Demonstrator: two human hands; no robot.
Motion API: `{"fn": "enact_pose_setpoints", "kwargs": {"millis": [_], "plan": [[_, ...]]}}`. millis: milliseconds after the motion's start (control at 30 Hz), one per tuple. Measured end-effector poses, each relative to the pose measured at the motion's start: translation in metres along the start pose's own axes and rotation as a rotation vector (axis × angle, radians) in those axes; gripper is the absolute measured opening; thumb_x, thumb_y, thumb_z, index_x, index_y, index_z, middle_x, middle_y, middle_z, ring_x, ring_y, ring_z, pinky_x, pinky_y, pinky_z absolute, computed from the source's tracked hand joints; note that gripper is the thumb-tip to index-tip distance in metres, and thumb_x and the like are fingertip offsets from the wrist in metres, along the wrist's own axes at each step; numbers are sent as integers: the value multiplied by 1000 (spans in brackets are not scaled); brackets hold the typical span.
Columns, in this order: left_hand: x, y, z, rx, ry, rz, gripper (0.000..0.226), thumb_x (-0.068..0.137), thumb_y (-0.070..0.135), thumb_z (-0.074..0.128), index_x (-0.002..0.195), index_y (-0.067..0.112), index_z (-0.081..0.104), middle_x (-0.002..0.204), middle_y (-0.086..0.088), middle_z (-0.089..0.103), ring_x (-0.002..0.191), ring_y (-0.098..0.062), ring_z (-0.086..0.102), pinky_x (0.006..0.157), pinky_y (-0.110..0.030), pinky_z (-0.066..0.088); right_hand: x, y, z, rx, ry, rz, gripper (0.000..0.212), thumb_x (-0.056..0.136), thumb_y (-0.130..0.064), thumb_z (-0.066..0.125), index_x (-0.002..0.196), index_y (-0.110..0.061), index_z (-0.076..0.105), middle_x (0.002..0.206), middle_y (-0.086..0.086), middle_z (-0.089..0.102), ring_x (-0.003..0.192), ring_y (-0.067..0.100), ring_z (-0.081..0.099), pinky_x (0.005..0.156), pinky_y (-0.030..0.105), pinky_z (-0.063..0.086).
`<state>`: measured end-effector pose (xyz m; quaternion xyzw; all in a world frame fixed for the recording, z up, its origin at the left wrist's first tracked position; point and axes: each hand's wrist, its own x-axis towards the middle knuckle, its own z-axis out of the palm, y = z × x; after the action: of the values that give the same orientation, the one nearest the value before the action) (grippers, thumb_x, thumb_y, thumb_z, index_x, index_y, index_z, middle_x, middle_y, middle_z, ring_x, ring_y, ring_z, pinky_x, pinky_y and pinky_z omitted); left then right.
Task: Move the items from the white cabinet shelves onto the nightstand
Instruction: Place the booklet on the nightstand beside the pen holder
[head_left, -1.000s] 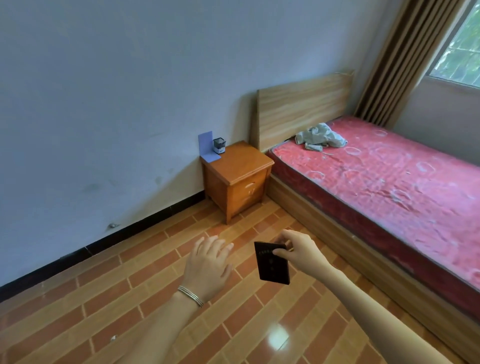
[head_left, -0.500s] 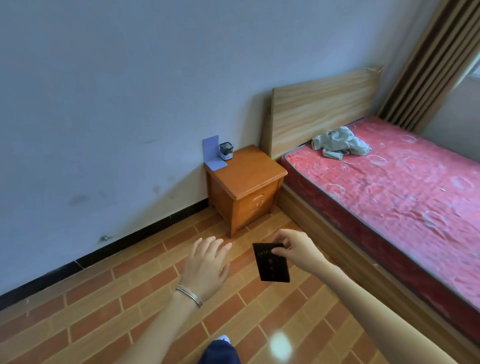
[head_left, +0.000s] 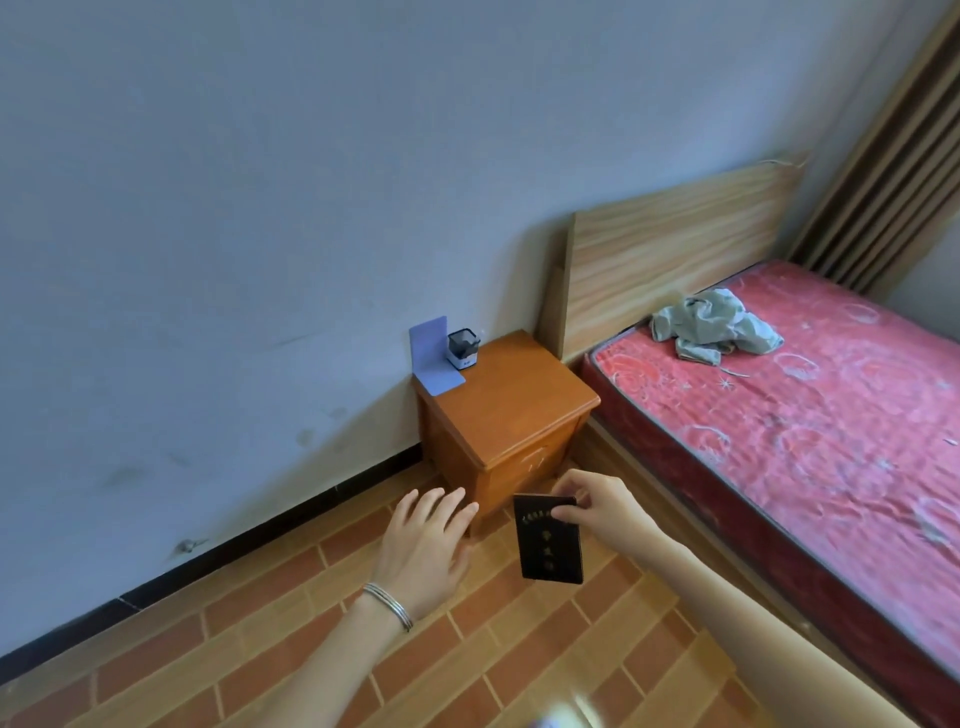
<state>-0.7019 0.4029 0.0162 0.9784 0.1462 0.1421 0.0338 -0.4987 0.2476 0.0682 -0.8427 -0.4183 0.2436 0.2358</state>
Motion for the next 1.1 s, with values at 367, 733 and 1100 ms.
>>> {"fn": "enact_pose_setpoints", "kwargs": {"millis": [367, 733, 1100], "plan": [[145, -19, 58, -26, -52, -151, 44, 79, 37, 42, 109, 22, 69, 113, 0, 67, 103, -21, 62, 92, -44, 47, 168, 63, -68, 25, -114, -39, 13, 84, -21, 67, 85, -27, 56, 88, -12, 61, 79, 11, 57, 69, 25, 44], [287, -39, 115, -59, -204, -312, 49, 79, 40, 37, 114, 23, 67, 116, -1, 65, 107, -22, 60, 94, -43, 46, 344, 117, -127, -37, -209, -66, 12, 85, -21, 66, 92, -24, 56, 94, -7, 60, 85, 13, 56, 73, 28, 46], [401, -125, 198, -39, -300, -380, 48, 68, 37, 74, 113, 20, 67, 113, -5, 66, 105, -24, 62, 91, -45, 48, 518, 131, -123, -63, -253, -31, 10, 88, -19, 63, 95, -18, 56, 105, 2, 62, 86, 13, 51, 67, 26, 37]]}}
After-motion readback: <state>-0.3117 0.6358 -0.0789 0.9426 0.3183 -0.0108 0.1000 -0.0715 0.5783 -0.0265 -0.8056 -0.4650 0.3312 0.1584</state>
